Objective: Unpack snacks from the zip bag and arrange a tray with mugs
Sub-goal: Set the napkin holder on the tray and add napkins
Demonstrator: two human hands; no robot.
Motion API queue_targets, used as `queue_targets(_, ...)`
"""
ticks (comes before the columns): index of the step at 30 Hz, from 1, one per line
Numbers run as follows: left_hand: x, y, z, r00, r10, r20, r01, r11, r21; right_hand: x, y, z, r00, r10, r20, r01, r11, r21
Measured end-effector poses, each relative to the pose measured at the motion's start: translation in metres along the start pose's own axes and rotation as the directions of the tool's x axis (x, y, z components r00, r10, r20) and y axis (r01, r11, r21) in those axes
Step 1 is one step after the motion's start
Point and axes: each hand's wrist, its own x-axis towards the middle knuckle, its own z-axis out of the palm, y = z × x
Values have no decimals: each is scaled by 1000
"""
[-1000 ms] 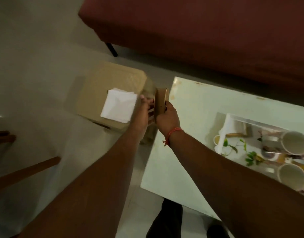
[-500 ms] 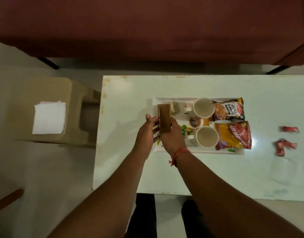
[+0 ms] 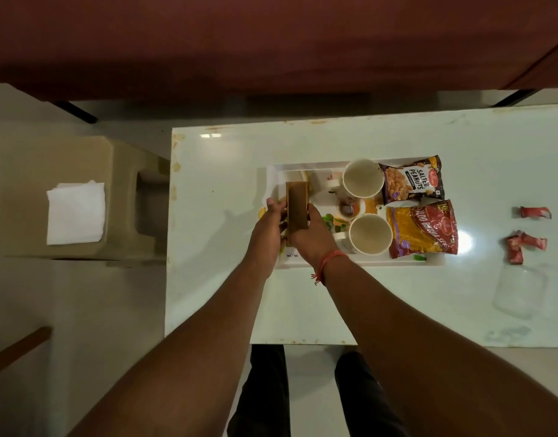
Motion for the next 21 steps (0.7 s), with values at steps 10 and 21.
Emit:
queue_targets(10,-1,-11,-51,940,221,-258,-188,971,147,-21,-24,7,952,-250,-175,176,918,-354)
queue_targets(21,8,-1,-242,790,367,-491,-126,881,455,-6,-61,149,916,-305,260,399,746,-534)
